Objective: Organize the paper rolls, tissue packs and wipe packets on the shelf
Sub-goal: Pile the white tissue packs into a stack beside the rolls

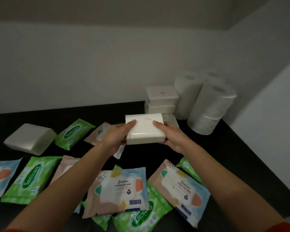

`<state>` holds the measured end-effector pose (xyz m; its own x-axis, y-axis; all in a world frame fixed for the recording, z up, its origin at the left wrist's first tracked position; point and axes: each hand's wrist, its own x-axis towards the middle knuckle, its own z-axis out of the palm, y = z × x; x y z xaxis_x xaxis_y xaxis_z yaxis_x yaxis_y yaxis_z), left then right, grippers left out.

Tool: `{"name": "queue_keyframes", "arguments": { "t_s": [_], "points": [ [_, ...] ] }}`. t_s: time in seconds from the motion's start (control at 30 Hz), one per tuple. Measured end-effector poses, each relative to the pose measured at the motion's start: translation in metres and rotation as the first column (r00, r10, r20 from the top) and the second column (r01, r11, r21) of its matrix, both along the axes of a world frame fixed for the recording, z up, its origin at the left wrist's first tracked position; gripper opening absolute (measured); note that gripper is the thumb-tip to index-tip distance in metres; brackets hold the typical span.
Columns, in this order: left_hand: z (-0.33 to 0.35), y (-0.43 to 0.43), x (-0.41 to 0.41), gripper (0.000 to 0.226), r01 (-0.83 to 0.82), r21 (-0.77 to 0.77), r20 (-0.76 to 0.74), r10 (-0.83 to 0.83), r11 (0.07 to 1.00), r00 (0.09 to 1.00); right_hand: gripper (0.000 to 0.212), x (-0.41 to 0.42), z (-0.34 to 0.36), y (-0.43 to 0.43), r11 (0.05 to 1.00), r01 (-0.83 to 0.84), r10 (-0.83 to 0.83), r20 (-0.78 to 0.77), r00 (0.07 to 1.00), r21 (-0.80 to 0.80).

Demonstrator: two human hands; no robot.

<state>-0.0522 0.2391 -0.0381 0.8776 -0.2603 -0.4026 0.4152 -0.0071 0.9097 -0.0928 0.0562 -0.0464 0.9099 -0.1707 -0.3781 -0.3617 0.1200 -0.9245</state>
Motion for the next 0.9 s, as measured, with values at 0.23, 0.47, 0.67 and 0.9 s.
{"name": "queue_keyframes", "arguments": {
  "t_s": [0.23, 0.47, 0.67, 0.9],
  "points": [
    [0.0, -0.059, 0.021, 0.054, 0.002, 0.003, 0.019, -0.002, 1.0, 1.0, 0.038, 0.022, -0.006, -0.055, 0.987, 0.124, -0.12, 0.047, 0.992, -0.101],
    [-0.008, -0.093, 0.033, 0.054, -0.047, 0.104, 0.064, 0.041, 0.993, 0.997, 0.023, 0.039, -0.014, -0.075, 0.95, 0.266, -0.251, 0.108, 0.962, -0.166],
    [-0.014, -0.107, 0.037, 0.049, -0.042, 0.155, 0.083, 0.029, 0.987, 0.996, 0.026, 0.038, -0.017, -0.083, 0.941, 0.258, -0.233, 0.134, 0.963, -0.22],
    [-0.017, -0.11, 0.044, 0.053, -0.063, 0.212, 0.088, 0.045, 0.975, 0.995, 0.035, 0.041, -0.022, -0.085, 0.945, 0.166, -0.148, 0.085, 0.985, -0.28]
  ]
}}
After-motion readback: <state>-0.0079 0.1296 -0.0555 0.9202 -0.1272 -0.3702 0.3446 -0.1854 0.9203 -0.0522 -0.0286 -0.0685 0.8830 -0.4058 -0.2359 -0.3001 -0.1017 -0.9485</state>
